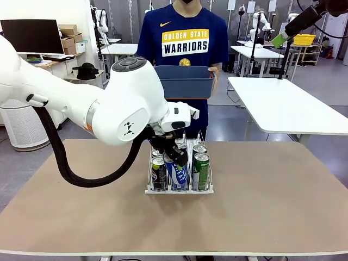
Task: Fill the beverage cans into the dispenser.
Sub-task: Place the picked Ionic drink in the line of the Automatic Can Dispenser with the same cans.
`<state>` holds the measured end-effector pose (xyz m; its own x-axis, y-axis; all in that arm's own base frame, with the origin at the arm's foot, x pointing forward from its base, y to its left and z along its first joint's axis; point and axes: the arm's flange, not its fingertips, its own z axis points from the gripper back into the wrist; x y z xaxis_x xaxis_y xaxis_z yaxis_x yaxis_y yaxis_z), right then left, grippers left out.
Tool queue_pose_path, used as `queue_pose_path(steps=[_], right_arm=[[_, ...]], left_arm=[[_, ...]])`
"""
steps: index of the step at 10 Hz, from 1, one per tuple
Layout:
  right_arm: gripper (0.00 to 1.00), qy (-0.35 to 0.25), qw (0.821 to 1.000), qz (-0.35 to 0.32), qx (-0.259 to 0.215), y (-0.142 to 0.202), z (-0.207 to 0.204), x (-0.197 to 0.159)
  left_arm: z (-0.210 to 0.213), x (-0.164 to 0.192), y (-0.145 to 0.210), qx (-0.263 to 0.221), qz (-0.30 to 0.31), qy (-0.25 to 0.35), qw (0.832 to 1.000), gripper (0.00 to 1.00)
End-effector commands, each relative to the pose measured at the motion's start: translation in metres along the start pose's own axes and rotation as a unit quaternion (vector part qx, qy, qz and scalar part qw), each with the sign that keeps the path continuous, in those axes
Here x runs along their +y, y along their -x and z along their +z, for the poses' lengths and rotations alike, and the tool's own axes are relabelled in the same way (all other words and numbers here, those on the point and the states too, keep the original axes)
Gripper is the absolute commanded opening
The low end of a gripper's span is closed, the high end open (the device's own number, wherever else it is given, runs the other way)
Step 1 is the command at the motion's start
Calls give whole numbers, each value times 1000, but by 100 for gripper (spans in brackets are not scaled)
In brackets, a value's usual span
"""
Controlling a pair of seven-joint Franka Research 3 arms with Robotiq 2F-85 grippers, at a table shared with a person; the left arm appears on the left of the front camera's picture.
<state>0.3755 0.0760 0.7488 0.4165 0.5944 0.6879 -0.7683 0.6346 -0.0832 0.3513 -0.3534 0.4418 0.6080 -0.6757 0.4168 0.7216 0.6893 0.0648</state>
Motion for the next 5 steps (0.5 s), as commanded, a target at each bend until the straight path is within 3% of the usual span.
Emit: queue_pose_path(steps=[1, 5], right_arm=[[100, 0, 1000, -1, 1, 1, 0, 0], [100, 0, 1000, -1, 1, 1, 0, 0]], left_arm=[[-11, 20, -21, -31, 11, -24, 999, 57], [-25, 32, -32, -46, 32, -37, 998, 57]])
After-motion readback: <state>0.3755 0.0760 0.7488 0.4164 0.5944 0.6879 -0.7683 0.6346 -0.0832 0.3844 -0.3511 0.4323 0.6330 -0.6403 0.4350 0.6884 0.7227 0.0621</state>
